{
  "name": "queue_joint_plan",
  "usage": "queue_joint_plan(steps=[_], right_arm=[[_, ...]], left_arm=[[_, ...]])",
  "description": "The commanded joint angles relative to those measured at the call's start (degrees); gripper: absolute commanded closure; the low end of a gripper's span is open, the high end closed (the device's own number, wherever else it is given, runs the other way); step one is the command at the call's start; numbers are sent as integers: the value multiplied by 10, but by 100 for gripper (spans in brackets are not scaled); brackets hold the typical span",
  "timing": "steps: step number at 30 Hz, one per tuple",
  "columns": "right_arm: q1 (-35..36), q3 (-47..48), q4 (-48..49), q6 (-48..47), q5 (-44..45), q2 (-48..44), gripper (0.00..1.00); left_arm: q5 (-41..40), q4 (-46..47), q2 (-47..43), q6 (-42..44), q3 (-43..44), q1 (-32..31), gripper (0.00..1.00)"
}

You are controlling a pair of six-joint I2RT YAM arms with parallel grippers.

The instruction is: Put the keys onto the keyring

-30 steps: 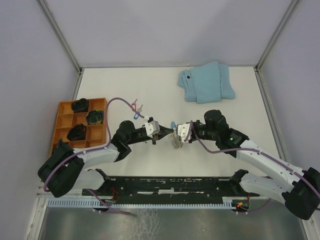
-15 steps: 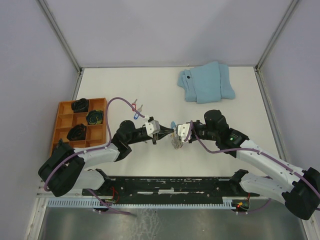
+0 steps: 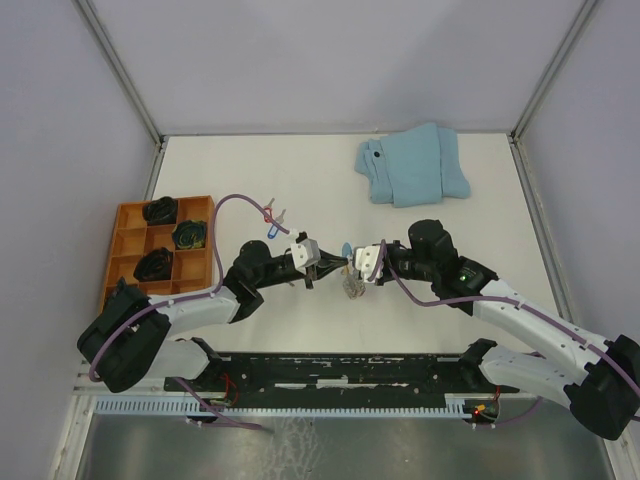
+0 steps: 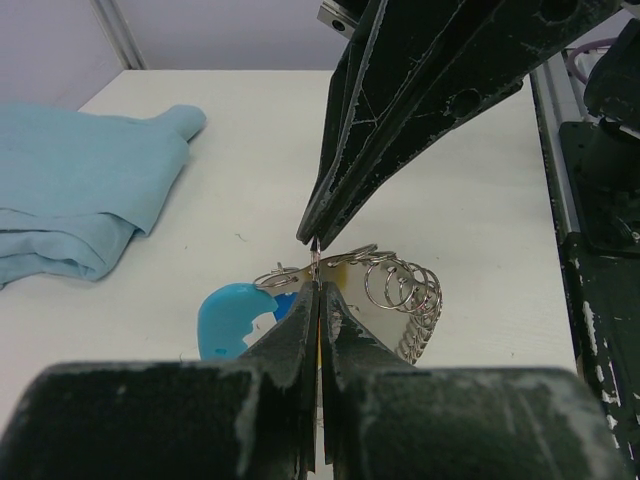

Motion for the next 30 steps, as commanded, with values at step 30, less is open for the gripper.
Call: queue_joint_plan(steps=[30], right_arm=[[2, 2, 38, 20, -1, -15, 99]], left_arm=[[-5, 41, 3, -16, 22, -1, 97]])
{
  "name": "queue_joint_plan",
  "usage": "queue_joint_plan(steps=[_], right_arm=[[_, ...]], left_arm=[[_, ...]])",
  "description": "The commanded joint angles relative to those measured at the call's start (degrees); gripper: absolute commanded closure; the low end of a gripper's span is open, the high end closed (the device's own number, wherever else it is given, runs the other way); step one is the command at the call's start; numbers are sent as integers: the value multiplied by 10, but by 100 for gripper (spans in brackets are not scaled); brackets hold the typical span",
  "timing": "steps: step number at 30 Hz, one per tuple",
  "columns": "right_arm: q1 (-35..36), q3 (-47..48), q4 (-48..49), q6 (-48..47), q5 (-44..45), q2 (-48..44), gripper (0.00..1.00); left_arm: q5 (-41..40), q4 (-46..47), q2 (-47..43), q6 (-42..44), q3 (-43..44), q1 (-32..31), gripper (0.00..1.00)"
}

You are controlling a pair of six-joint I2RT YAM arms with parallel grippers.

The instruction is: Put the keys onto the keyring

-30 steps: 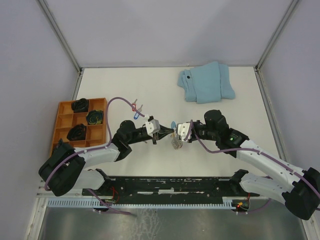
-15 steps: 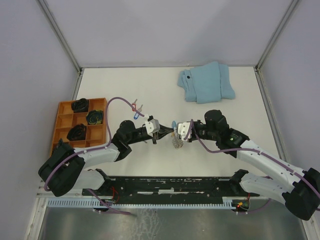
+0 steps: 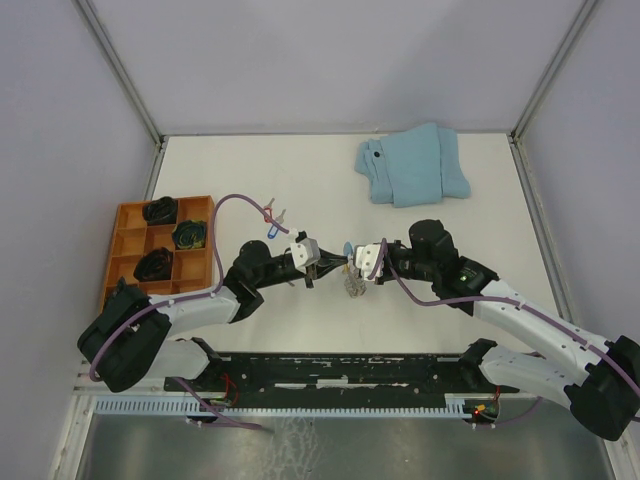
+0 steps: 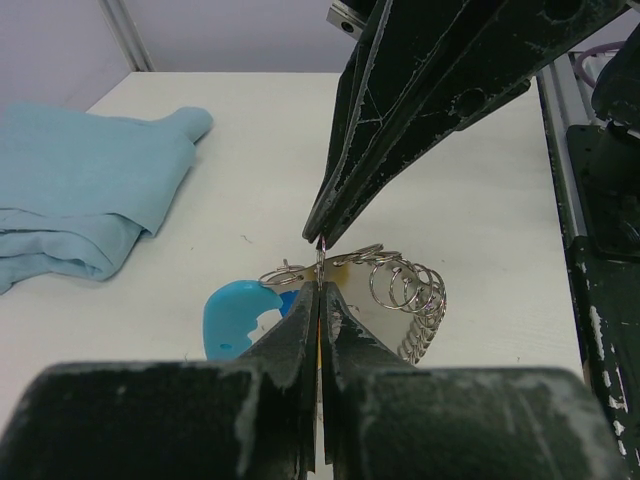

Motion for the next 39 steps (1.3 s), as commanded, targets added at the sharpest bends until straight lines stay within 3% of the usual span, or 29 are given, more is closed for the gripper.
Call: queue_joint_plan(steps=[1, 39], right_arm=[[3, 2, 38, 8, -12, -12, 99], [2, 3, 37, 30, -42, -5, 99]], left_arm=[[5, 37, 1, -16, 22, -1, 97], [29, 88, 25, -50, 30, -1, 97]])
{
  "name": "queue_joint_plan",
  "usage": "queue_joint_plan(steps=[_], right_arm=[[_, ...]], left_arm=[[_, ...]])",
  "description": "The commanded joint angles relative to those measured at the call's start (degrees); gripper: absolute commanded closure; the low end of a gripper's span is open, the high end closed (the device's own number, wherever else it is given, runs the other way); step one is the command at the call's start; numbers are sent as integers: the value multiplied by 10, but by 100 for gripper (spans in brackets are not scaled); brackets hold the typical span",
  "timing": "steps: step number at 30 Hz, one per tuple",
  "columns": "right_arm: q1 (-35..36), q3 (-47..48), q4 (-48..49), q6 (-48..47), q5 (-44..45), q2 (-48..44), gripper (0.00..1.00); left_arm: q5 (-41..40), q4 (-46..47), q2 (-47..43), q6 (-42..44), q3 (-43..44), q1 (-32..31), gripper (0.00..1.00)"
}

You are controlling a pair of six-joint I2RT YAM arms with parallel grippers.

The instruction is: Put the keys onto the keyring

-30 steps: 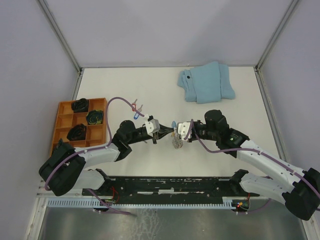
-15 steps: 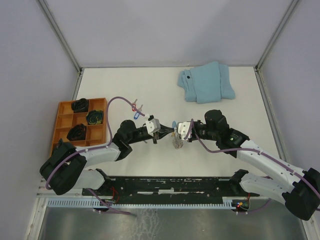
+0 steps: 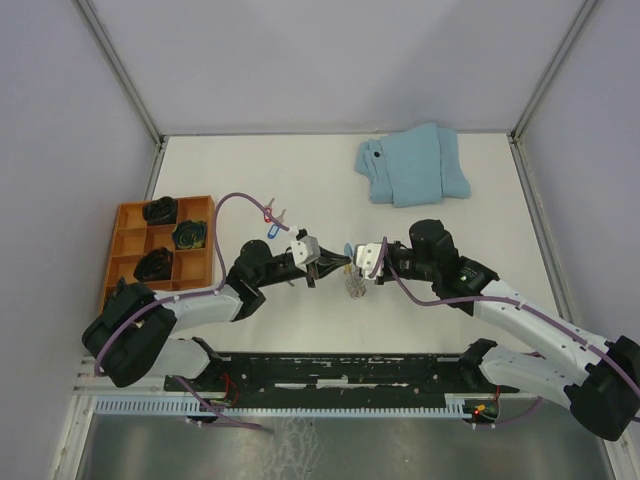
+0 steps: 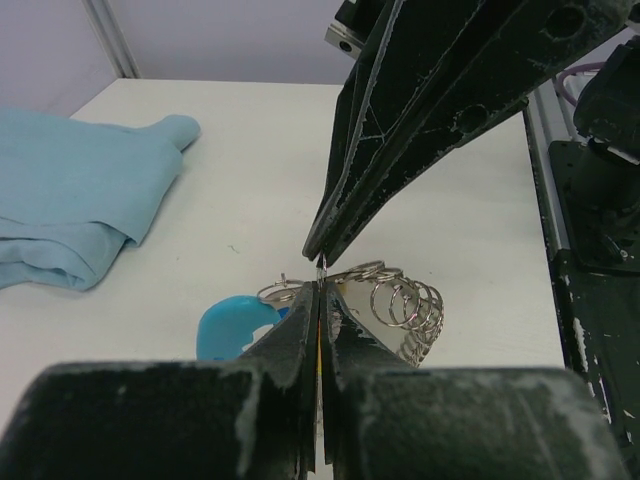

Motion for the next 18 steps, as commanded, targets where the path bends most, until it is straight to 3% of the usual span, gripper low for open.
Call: queue_joint_plan(steps=[1, 18], right_arm=[[3, 3, 38, 16, -36, -5, 100], [3, -13, 57, 10, -42, -21, 100]], left_arm=[[15, 61, 7, -24, 26, -2, 97], [4, 59, 2, -60, 19, 7, 97]])
